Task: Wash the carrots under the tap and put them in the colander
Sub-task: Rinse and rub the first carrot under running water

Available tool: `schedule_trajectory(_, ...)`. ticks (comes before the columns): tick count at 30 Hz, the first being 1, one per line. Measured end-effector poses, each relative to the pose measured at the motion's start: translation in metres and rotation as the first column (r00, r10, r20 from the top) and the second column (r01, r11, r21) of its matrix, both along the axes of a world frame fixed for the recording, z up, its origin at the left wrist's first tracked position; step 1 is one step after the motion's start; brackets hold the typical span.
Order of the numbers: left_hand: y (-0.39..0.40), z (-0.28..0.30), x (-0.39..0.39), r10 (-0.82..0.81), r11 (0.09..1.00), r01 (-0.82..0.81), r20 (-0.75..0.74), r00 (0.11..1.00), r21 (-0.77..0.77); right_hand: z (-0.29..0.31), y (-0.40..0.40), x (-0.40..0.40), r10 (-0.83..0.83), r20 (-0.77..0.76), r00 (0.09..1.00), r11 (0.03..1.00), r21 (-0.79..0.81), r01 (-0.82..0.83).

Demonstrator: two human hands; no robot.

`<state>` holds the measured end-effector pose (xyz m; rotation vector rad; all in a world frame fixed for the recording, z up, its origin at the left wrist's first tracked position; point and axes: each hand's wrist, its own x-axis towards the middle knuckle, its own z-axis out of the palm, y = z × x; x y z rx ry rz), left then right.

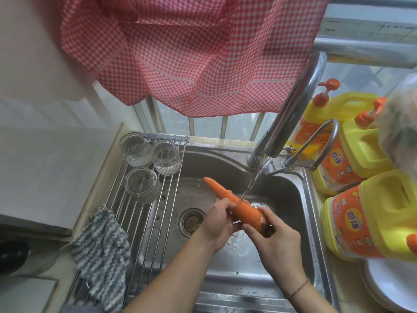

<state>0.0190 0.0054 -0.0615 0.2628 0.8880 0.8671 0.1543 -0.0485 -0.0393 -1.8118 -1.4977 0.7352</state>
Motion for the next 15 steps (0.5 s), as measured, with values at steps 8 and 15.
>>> schedule_trajectory(8,0.009,-0.003,0.006,-0.034,0.988,0.012,-0.144,0.989,-0.151,-0.001,-0.008,-0.005,0.061,0.062,0.996,0.998,-0.015,-0.061)
schedule_trajectory(15,0.006,-0.004,0.001,-0.08,0.98,0.062,-0.09,0.993,-0.186,-0.004,-0.009,-0.005,0.01,-0.009,1.0,1.0,-0.013,-0.01)
